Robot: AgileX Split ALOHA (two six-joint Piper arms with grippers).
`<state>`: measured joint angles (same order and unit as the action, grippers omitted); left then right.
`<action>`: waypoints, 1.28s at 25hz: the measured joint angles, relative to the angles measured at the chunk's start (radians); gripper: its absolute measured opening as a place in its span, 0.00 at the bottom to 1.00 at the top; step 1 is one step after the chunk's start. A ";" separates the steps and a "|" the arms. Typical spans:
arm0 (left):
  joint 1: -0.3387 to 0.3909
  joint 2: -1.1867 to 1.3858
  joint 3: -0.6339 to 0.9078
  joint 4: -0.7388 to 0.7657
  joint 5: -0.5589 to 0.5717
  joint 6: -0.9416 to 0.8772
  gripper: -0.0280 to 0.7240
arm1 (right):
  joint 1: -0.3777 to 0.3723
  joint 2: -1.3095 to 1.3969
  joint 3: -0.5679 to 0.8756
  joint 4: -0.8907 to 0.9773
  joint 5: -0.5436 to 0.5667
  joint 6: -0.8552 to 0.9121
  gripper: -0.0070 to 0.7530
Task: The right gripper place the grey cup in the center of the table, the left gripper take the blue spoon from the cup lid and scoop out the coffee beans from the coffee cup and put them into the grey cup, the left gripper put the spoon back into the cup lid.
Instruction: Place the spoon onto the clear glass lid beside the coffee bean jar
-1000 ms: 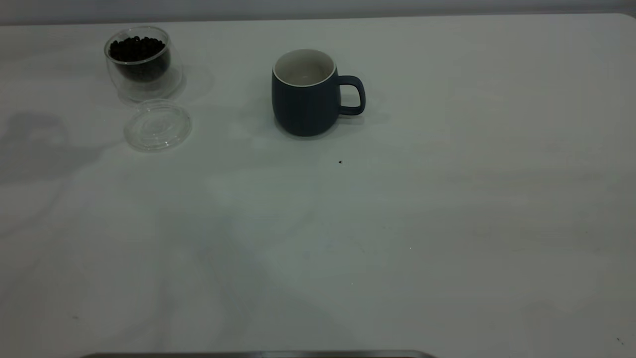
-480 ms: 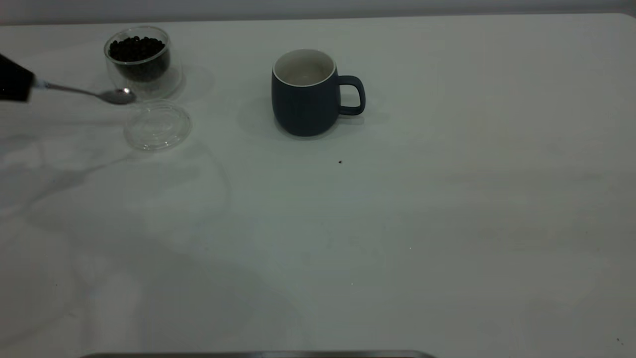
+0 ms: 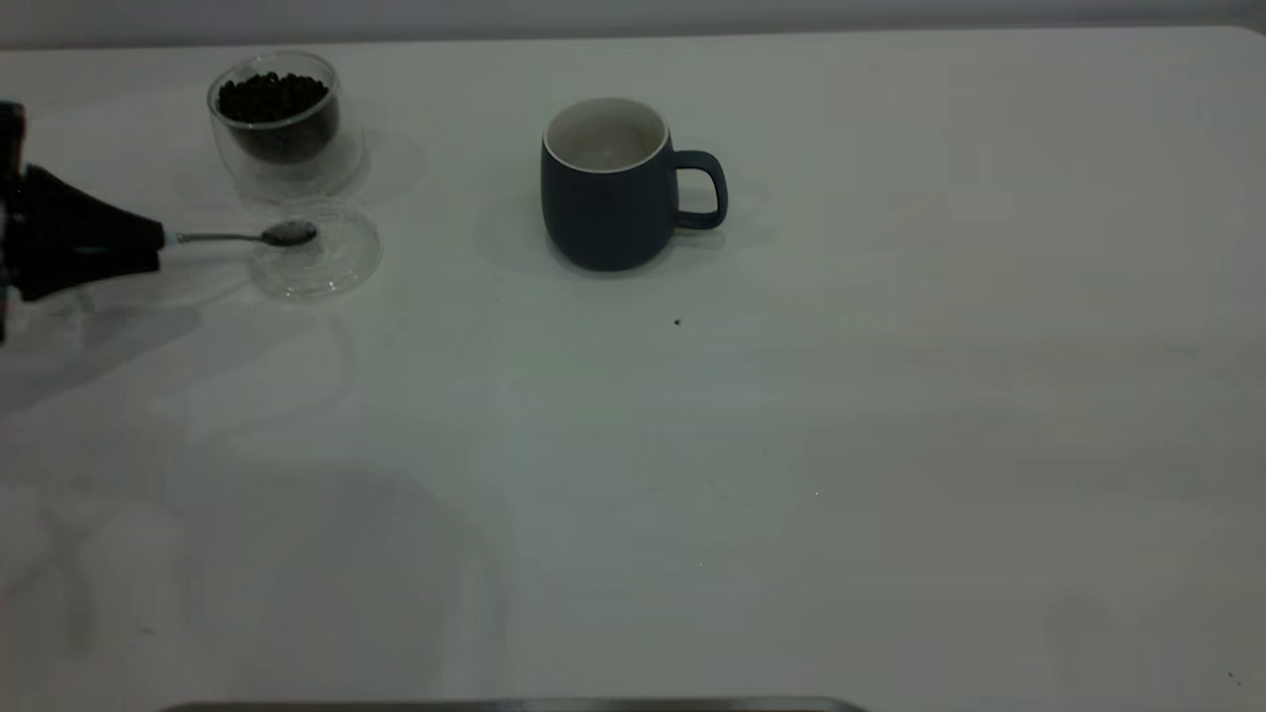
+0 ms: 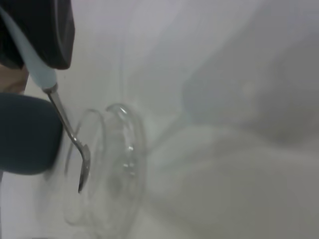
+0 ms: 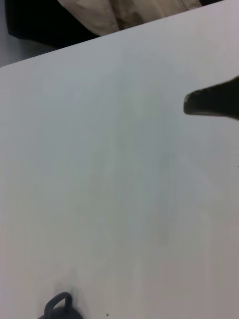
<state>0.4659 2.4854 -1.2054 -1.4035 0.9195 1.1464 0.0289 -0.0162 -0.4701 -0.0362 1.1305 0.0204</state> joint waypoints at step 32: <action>-0.088 0.109 -0.002 -0.234 0.013 0.182 0.29 | 0.000 0.000 0.000 0.000 0.000 0.000 0.61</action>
<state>0.3781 2.5941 -1.2070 -1.6376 0.9326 1.3283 0.0289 -0.0162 -0.4701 -0.0362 1.1305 0.0204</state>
